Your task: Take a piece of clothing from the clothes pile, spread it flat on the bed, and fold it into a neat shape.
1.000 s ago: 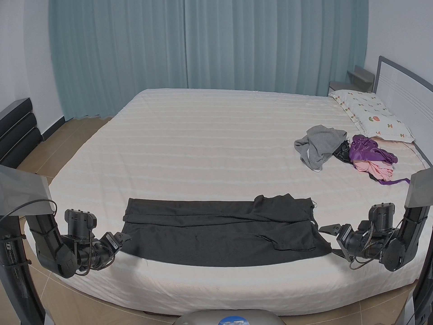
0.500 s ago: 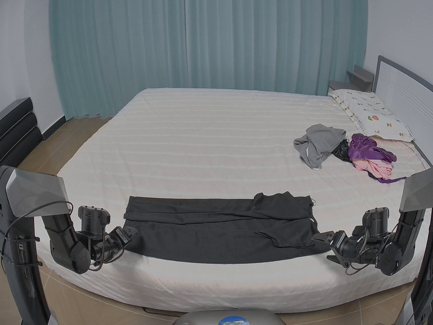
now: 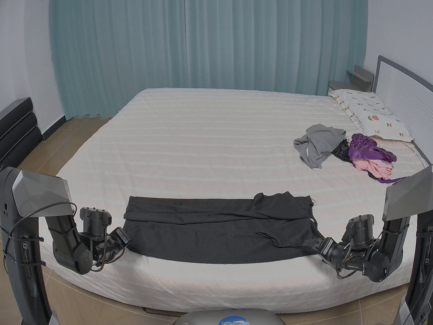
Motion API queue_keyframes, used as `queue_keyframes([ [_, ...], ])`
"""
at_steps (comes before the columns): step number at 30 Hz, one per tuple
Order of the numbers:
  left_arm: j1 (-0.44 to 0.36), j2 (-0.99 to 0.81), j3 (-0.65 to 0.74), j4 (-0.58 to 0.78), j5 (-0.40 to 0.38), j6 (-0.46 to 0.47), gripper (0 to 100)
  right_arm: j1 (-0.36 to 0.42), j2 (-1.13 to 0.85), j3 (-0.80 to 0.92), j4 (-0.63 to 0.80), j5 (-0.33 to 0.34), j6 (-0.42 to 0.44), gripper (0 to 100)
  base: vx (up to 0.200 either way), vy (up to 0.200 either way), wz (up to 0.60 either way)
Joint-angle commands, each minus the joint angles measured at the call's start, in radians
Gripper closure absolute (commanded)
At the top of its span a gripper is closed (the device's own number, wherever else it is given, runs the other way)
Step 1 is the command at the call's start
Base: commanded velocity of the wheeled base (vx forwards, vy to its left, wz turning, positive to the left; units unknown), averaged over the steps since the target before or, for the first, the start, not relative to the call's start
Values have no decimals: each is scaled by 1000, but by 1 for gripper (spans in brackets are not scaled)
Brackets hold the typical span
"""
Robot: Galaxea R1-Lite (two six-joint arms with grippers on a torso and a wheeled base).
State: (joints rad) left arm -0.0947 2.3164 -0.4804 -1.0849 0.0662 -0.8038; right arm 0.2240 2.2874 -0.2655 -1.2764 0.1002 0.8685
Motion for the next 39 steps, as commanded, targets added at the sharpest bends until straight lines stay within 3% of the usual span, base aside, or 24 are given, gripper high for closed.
queue_keyframes([
  [1, 1, 3, 3, 0, 1, -2, 100, 21, 43, -14, -1, -7, 0, 0, 0, 0, 0],
  [14, 1, 0, 11, 0, 0, -3, 100, 18, 83, -113, 11, -19, -22, 0, 0, 0, 0],
  [15, 1, 0, 11, 0, 0, -3, 100, 18, 87, -116, 11, -20, -23, 100, 0, 0, 0],
  [39, 36, -83, 52, 14, 0, 40, 100, -9, -17, 11, -1, 6, -43, 100, 0, 0, 0],
])
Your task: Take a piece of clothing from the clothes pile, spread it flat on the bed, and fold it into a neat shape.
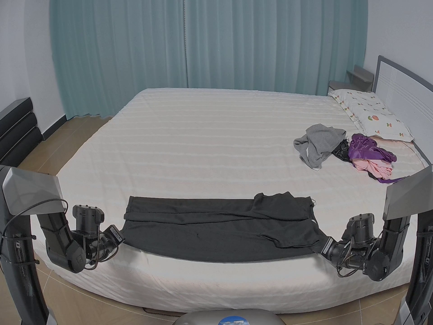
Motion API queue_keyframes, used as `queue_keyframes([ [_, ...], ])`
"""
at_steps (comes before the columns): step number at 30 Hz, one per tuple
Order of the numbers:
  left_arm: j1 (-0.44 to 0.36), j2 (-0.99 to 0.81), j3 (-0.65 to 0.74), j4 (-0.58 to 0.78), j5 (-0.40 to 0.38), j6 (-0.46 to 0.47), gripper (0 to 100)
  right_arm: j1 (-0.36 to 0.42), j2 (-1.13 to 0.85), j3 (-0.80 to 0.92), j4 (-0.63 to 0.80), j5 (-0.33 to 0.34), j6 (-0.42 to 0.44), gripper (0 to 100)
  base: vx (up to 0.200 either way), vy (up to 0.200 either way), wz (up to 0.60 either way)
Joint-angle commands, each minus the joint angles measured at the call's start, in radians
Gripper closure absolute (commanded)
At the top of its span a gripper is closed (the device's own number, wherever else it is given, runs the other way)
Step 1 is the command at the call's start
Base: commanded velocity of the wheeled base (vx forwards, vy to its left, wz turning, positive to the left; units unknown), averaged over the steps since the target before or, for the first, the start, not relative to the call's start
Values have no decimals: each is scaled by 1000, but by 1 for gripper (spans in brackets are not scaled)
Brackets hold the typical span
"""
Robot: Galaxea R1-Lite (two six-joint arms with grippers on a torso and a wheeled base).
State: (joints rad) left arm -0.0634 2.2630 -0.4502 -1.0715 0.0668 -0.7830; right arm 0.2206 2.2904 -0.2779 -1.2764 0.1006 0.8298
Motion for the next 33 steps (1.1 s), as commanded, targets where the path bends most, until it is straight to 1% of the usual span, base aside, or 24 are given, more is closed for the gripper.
queue_keyframes([
  [1, 4, -30, 28, 1, 1, 31, 100, -6, -20, 26, -1, 7, -8, 100, 0, 0, 0],
  [3, 2, -28, 44, 1, -1, 54, 100, -9, -20, 37, -1, 7, -20, 100, 0, 0, 0],
  [8, -4, -25, 65, 7, -1, 74, 100, -15, -14, 66, -6, 16, -51, 100, 0, 0, 0],
  [13, -6, -31, 88, 53, -1, 140, 100, -23, -12, 82, -6, 21, -80, 100, 0, 0, 0],
  [14, -6, -33, 91, 54, -1, 143, 100, -29, -9, 85, -6, 22, -97, 100, 0, 0, 0],
  [25, -18, -59, 123, 73, -1, 177, 100, -40, -19, 120, -8, 25, -153, 100, 0, 0, 0],
  [27, -30, -79, 130, 108, -1, 189, 100, -49, -22, 126, -8, 25, -175, 100, 0, 0, 0],
  [28, -32, -80, 130, 111, -1, 191, 100, -49, -20, 126, -8, 27, -176, 100, 0, 0, 0],
  [30, -50, -88, 130, 159, -1, 195, 100, -50, -20, 132, -8, 25, -184, 100, 0, 0, 0],
  [33, -61, -85, 130, 171, -1, 195, 100, -50, -19, 140, -8, 25, -201, 100, 0, 0, 0],
])
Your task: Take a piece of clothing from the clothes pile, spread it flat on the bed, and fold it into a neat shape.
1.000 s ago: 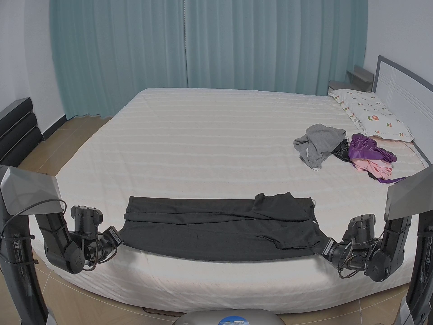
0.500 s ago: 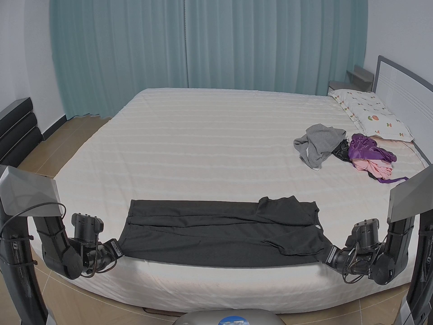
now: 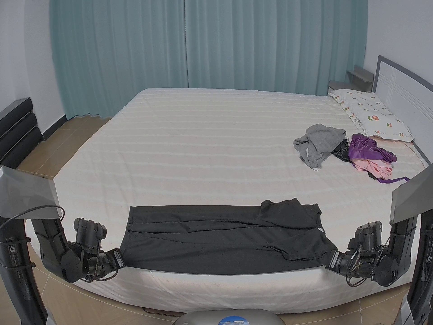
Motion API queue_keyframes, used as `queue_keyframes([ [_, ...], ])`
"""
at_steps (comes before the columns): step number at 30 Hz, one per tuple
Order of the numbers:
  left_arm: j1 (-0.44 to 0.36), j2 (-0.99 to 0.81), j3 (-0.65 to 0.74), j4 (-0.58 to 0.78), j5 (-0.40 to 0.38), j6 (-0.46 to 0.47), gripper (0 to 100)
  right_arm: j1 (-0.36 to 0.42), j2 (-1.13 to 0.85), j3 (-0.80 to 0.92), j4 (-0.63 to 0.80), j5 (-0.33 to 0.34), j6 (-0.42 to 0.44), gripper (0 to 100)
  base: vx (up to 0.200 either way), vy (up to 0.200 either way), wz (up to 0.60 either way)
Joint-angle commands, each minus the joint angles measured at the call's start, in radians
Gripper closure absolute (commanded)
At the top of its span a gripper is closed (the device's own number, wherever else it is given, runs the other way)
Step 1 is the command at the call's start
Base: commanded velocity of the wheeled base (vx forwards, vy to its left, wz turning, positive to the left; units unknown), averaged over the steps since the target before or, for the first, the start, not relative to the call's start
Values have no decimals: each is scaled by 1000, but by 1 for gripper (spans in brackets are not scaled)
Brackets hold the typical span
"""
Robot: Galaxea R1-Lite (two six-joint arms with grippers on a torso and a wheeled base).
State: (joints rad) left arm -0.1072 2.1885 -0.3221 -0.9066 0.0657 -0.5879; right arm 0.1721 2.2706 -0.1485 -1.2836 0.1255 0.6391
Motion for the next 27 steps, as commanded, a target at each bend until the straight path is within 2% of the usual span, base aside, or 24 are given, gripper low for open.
queue_keyframes([
  [1, -17, -9, 2, 5, 0, 0, 100, -2, 3, 14, 0, 0, -15, 100, 0, 0, 0],
  [4, -17, -4, -2, 2, 0, 0, 100, -2, 10, 15, 0, 2, -26, 100, 0, 0, 0],
  [5, -15, -4, -2, 2, 0, 0, 0, -2, 10, 12, 0, 2, -26, 100, 0, 0, 0],
  [6, -15, -4, -2, 2, -1, -1, 0, -2, 12, 9, 0, 3, -26, 0, 0, 0, 0],
  [11, -14, -12, -11, -3, -7, -10, 0, -6, -8, 10, -2, 11, -22, 0, 0, 0, 0],
  [18, 9, -72, -26, -8, -38, -18, 0, -62, -126, 12, -3, 9, -27, 0, 0, 0, 0],
  [21, 11, -95, -49, -8, -57, -72, 0, -92, -134, 1, -3, 11, -27, 0, 0, 0, 0],
  [24, 15, -104, -86, -8, -52, -170, 0, -114, -122, -9, -13, 9, -27, 0, 0, 0, 0],
  [27, 29, -108, -91, -8, -60, -188, 0, -132, -128, -32, -14, 11, -24, 0, 0, 0, 0],
])
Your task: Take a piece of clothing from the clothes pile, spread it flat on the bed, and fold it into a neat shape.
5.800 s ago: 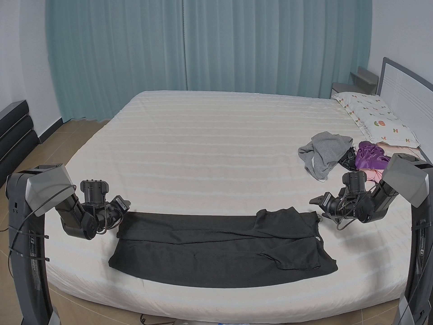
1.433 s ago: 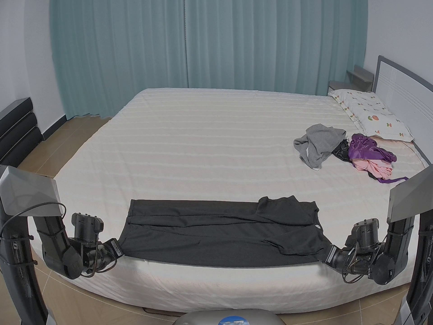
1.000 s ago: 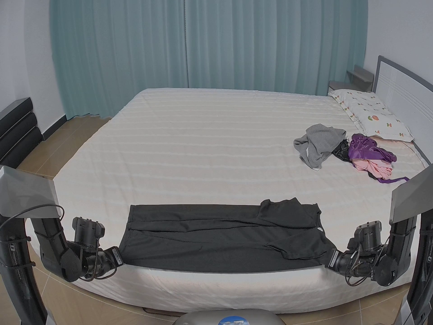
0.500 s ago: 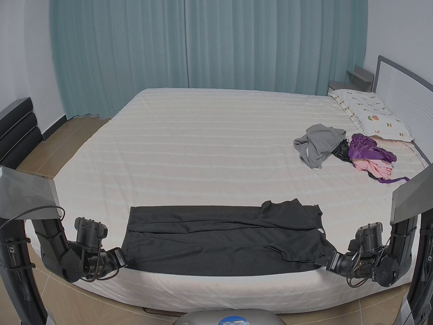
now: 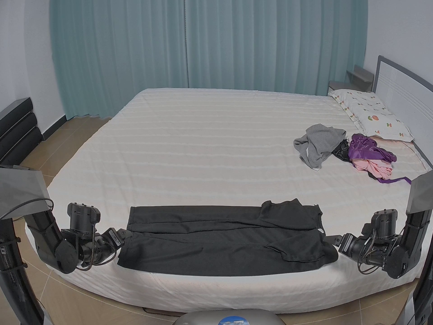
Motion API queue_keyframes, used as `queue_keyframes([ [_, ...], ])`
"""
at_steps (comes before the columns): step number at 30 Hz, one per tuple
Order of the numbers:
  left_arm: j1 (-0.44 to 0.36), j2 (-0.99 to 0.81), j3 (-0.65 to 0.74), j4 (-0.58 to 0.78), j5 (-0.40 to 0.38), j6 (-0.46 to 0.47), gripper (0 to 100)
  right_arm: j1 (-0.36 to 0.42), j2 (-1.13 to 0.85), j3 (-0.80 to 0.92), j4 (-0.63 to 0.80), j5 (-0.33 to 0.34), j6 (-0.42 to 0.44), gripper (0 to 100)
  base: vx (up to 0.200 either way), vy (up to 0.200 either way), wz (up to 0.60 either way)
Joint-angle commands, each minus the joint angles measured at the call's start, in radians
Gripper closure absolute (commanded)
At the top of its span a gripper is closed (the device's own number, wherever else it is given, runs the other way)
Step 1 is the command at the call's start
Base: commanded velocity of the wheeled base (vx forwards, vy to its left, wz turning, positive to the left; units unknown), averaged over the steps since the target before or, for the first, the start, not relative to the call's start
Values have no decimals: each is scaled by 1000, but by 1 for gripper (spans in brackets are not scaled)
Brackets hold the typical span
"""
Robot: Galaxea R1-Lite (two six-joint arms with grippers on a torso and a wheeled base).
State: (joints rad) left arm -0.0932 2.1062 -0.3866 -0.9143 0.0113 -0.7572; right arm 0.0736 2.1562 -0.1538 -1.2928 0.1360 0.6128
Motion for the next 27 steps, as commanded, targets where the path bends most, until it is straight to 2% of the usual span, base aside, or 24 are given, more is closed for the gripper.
queue_keyframes([
  [1, 16, -23, -28, 0, -7, -20, 0, -37, -15, -33, -5, 2, 8, 0, 200, 0, 0],
  [6, 12, -14, -31, 0, -8, -19, 0, -32, -1, -46, -7, 30, 16, 0, 200, 0, 0],
  [10, 10, -15, -48, 3, -82, -14, 0, -15, 34, -84, 1, 116, 13, 0, 0, 0, 0],
  [15, 16, 5, -83, 12, -134, -11, 0, -12, 110, -153, 6, 152, -13, 0, 0, 0, 0],
  [18, 10, 60, -120, 8, -137, 22, 0, -18, 169, -191, 6, 203, -99, 0, 0, 0, 0],
  [27, 7, 117, -199, 12, -140, 53, 0, -29, 240, -280, 15, 220, -246, 0, 0, 0, 0],
])
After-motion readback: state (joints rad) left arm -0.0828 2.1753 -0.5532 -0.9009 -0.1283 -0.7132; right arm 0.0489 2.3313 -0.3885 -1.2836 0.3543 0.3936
